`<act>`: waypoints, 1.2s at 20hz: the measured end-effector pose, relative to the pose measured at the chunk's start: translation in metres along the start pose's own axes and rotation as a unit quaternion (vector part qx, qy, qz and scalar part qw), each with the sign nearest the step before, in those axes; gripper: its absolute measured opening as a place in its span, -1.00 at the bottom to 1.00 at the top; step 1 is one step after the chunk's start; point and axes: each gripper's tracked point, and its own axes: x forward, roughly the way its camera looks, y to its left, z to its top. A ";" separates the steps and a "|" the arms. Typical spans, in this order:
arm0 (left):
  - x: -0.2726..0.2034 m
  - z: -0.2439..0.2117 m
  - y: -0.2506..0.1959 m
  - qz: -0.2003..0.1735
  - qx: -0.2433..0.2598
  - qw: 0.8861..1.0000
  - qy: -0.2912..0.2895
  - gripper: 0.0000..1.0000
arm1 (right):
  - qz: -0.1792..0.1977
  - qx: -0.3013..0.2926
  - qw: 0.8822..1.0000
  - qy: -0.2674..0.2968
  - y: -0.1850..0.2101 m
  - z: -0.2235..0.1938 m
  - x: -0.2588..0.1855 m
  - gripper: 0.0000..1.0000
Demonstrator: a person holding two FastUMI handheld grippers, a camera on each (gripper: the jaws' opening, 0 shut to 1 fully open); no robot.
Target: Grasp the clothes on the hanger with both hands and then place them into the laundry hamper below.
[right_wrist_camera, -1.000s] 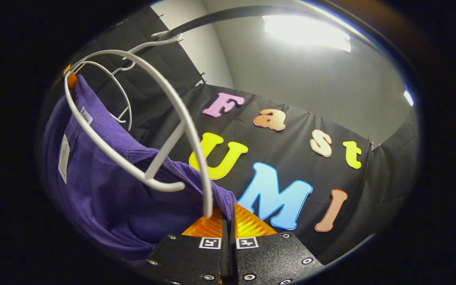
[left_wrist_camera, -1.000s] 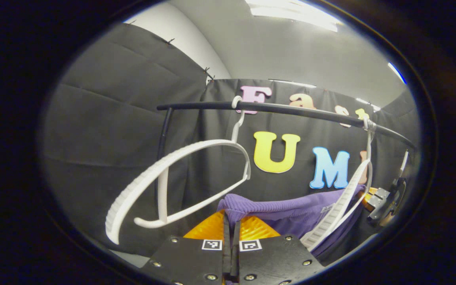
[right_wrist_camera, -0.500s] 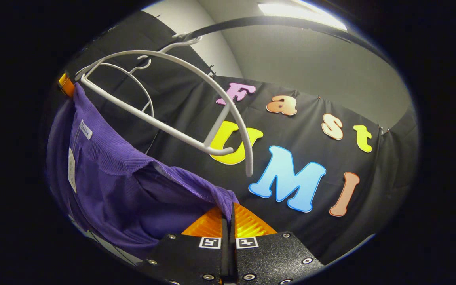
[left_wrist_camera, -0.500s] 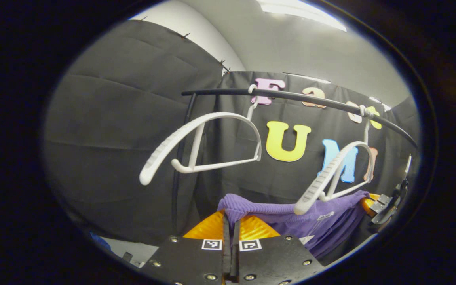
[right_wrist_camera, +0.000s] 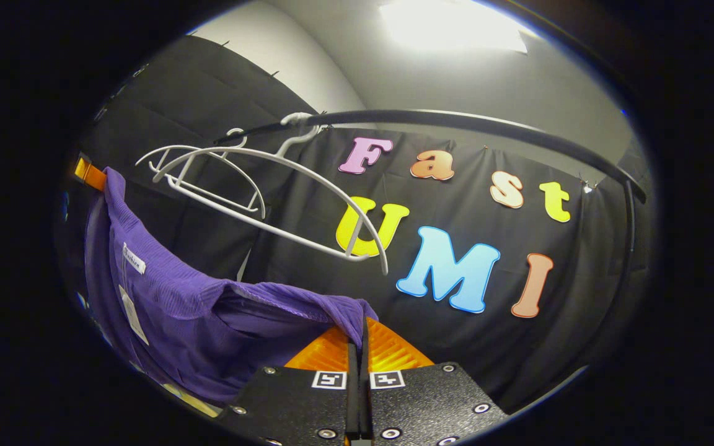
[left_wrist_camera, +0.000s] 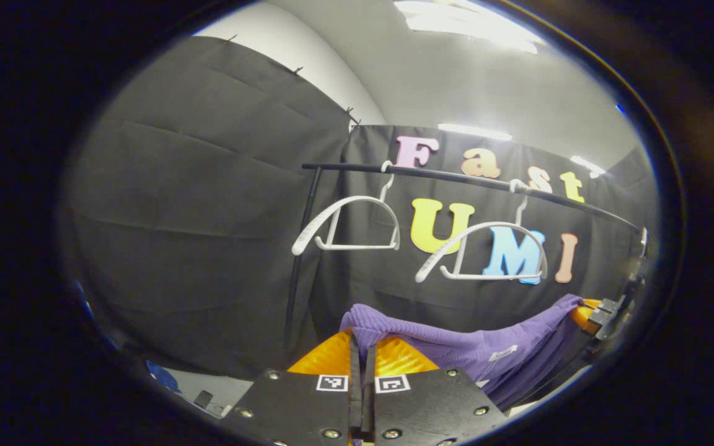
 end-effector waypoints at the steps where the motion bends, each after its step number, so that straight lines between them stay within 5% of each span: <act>1: -0.006 -0.004 0.002 -0.019 -0.002 1.000 0.010 -0.99 | -0.011 0.000 1.000 0.008 0.005 0.007 -0.015 -1.00; 7: -0.038 -0.045 0.003 -0.131 0.010 0.989 0.062 -0.99 | -0.077 0.052 0.992 0.081 0.046 0.018 -0.105 -1.00; 12: -0.060 -0.092 -0.015 -0.179 0.029 0.977 0.116 -0.99 | -0.119 0.120 0.977 0.130 0.061 0.002 -0.161 -1.00; 19: -0.074 -0.146 -0.041 -0.181 0.035 0.966 0.180 -0.99 | -0.117 0.211 0.947 0.212 0.077 -0.061 -0.206 -1.00; 24: -0.090 -0.212 -0.047 -0.136 0.047 0.958 0.249 -0.99 | -0.055 0.240 0.932 0.265 0.108 -0.103 -0.224 -1.00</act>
